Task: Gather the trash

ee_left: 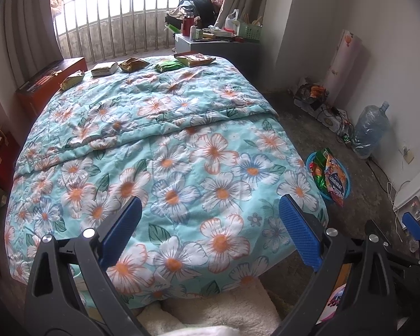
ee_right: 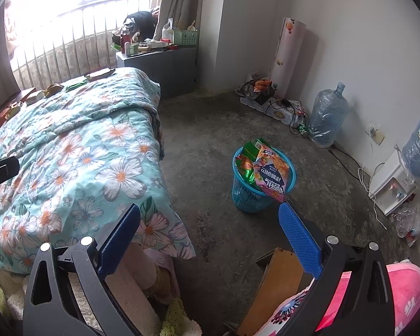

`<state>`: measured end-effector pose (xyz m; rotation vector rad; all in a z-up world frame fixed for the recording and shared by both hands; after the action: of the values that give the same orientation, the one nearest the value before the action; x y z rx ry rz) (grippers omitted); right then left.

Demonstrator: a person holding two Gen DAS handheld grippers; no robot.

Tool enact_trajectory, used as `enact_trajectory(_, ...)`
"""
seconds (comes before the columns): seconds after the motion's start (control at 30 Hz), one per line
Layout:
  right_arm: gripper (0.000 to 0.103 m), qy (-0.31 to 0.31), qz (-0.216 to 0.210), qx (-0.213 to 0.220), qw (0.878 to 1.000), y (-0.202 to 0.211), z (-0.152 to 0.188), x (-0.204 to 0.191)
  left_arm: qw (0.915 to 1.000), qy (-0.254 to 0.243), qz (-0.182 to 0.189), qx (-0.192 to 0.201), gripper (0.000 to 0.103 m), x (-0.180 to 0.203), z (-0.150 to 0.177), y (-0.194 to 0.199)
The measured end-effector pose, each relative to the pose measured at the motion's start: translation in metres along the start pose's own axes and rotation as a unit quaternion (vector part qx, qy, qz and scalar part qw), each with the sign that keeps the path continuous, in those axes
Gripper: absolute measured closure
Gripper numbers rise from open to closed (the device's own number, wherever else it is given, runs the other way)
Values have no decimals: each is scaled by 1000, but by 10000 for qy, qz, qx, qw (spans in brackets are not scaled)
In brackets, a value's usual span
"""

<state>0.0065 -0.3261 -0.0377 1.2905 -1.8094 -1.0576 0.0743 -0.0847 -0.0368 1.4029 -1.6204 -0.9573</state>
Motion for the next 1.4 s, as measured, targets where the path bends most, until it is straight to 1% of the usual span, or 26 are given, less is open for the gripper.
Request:
enact_trajectory(0.2,7,-31,19,37,10000,2,-2,3,9999,-29,49,-82,9,3,1,-3)
enact_trajectory(1.4,7,-17,-4,20,10000,0,0,-1,9999,-6,68,-138,9,-1,0,-5)
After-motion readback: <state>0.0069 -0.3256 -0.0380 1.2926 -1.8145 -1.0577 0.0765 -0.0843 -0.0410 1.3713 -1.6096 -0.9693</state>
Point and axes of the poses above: each gripper's, at about its wrist camera, not at the fingertips, and y roughly against the way its jaws point, x to its right, z to its underside, the point moved 7 cm from there along -y, roughly the way its jaws point, and after that the axes turned 15 degrees about -x, right-handed, at the moved point
